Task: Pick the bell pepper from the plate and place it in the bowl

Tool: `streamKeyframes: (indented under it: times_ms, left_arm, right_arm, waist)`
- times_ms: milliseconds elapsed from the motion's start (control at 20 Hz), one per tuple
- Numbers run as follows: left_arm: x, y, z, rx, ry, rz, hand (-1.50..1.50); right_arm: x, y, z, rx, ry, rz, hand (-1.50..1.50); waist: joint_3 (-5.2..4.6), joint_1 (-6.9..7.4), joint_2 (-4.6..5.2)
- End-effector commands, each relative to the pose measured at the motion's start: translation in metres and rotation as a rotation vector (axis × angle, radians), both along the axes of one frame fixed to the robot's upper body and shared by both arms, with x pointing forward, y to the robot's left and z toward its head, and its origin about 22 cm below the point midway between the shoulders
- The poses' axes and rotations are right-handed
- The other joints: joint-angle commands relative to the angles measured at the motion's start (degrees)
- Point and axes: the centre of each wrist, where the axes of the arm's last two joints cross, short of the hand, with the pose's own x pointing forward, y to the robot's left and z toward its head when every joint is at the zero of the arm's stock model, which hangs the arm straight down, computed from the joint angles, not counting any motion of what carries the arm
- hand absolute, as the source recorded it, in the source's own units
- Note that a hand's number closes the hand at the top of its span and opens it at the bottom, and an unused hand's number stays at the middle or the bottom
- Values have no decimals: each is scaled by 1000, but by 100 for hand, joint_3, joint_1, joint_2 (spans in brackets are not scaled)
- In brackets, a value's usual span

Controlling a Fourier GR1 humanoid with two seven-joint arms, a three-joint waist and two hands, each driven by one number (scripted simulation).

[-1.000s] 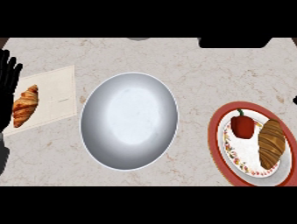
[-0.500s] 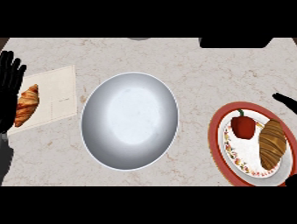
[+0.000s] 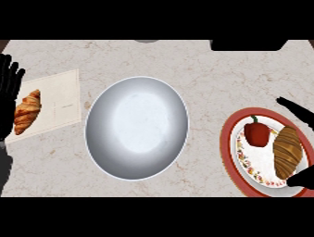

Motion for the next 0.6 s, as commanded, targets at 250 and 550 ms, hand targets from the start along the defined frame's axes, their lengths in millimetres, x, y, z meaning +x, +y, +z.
streamKeyframes:
  times_ms: [250,550]
  left_arm:
    - [-1,-6,-2,-8,14,-6,0]
    - [7,12,11,-6,2,-3,0]
  right_arm:
    - [1,-4,-19,-34,24,27,-150]
    - [33,3,-30,-30,24,15,-150]
  waist:
    - [0,-15,-3]
    - [-1,4,1]
